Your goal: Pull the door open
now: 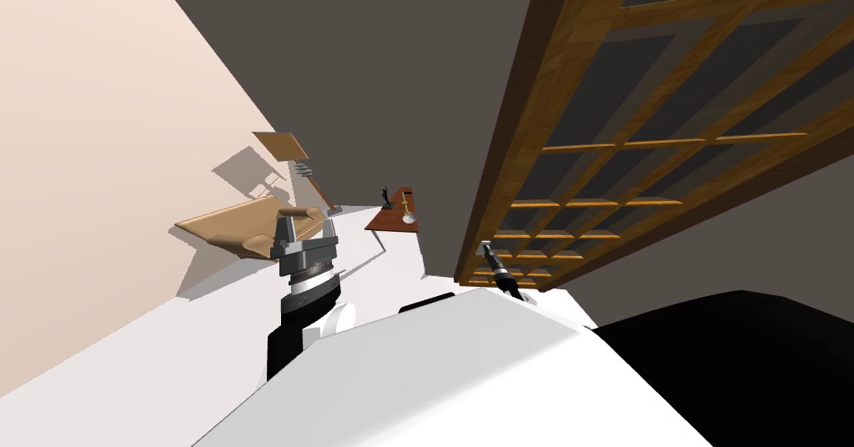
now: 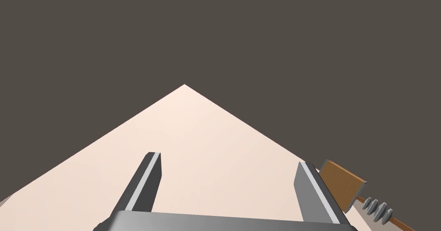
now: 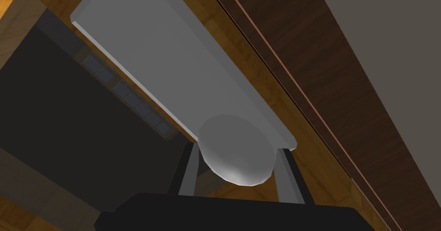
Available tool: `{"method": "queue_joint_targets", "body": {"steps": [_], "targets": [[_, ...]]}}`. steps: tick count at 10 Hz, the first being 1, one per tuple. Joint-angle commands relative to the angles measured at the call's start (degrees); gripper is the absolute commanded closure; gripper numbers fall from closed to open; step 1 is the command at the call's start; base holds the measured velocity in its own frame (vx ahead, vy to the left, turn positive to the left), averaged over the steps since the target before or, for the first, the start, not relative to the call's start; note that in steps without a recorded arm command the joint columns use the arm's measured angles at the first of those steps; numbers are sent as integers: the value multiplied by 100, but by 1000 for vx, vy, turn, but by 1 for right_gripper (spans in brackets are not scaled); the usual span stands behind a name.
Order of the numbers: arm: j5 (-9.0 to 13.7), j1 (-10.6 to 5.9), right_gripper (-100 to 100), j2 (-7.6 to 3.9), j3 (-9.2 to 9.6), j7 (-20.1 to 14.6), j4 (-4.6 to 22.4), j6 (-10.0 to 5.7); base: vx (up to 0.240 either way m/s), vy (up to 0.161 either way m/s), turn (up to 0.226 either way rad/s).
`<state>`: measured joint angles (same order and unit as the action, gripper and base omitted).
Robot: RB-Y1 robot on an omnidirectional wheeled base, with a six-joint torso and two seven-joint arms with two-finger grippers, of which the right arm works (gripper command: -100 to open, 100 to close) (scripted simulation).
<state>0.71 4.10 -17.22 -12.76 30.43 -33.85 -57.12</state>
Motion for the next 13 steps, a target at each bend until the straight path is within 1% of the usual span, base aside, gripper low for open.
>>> {"method": "queue_joint_targets", "body": {"steps": [1, 2, 3, 4, 5, 6, 7, 8, 9, 10, 11, 12, 13], "targets": [[38, 1, 100, 1, 13, -182, 15, 4, -28, -11, 20], [102, -11, 100, 1, 49, -401, 12, 16, -32, -17, 36], [102, -11, 100, 1, 49, -418, 12, 16, -24, -17, 24], [166, -23, 100, 1, 85, -650, 10, 27, -35, -13, 38], [236, -37, 100, 1, 124, -790, 7, 40, -54, -19, 62], [236, -37, 100, 1, 124, -893, 7, 40, -44, -24, 30], [307, -50, 100, 2, 164, -1082, 4, 53, -47, -24, 51], [307, -50, 100, 2, 164, -1132, 4, 53, -36, -16, 24], [377, -64, 100, 2, 203, -1346, 1, 65, -36, -19, 37], [377, -64, 100, 2, 203, -1371, 1, 65, -30, -16, 26], [448, -77, 100, 2, 243, -1597, -2, 78, -32, -9, 44], [520, -91, 100, 2, 283, -1739, -4, 91, -55, -25, 62], [520, -91, 100, 2, 283, -1848, -4, 91, -45, -25, 33]]}}
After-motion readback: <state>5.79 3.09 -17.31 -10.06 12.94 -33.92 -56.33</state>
